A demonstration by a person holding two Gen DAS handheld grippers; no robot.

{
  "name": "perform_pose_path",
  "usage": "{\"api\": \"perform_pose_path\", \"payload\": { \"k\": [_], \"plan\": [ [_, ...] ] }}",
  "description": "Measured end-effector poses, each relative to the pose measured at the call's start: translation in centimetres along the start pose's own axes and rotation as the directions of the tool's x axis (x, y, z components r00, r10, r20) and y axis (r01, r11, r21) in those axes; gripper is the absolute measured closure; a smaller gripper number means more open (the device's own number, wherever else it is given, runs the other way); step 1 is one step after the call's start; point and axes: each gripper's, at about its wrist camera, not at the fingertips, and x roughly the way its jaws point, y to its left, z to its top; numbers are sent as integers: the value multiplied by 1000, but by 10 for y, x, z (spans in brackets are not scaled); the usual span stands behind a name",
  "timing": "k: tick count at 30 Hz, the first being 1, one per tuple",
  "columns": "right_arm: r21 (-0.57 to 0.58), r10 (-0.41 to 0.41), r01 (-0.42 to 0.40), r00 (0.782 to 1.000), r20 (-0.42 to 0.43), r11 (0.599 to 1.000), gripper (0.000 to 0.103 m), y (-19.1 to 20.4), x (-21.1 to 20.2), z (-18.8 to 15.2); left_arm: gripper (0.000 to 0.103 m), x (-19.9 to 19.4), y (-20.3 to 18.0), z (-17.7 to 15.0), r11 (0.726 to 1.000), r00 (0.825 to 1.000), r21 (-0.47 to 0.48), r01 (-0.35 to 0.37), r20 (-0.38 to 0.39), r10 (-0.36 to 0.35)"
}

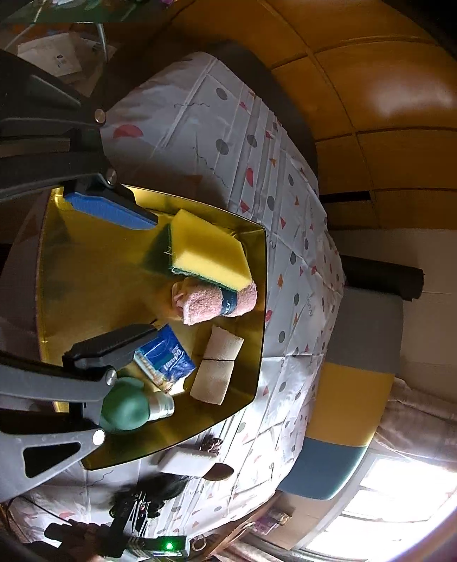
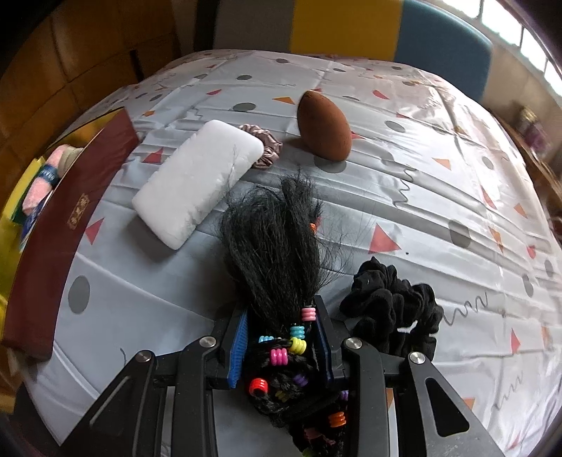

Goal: Organize soft objects
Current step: 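Lift the black beaded hair tuft off the bed with the right tool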

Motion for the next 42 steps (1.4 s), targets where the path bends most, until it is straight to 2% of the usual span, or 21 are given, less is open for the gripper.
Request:
{"api": "perform_pose_path", "payload": {
  "k": [6, 13, 21, 25, 31, 35, 42],
  "plan": [
    [68, -76, 76, 997, 7, 995, 70, 7, -2, -3, 46, -6, 0, -10, 1000, 1000, 3, 18, 3, -18],
    [93, -112, 110, 993, 21, 990, 70, 11, -4, -6, 46, -8, 2, -20, 999, 999, -1, 40, 4, -40],
    [102, -119, 115, 992, 37, 988, 70, 12, -4, -9, 46, -7, 1, -25, 999, 999, 2, 46, -7, -46],
    [108, -123, 119, 992, 24, 987, 73, 14, -7, -8, 46, -6, 0, -26, 999, 999, 6, 40, -15, -40],
    [167, -83, 82, 997, -3, 982, 74, 11, -12, -9, 46, -8, 3, -26, 999, 999, 3, 33, -14, -32],
    [160, -85, 84, 996, -5, 984, 74, 14, -14, -10, 46, -10, 7, -26, 1000, 1000, -8, 27, -10, -27],
    [173, -51, 44, 998, 34, 984, 74, 20, -29, -9, 46, -13, 10, -26, 1000, 1000, -7, 26, -3, -26]
  ]
}}
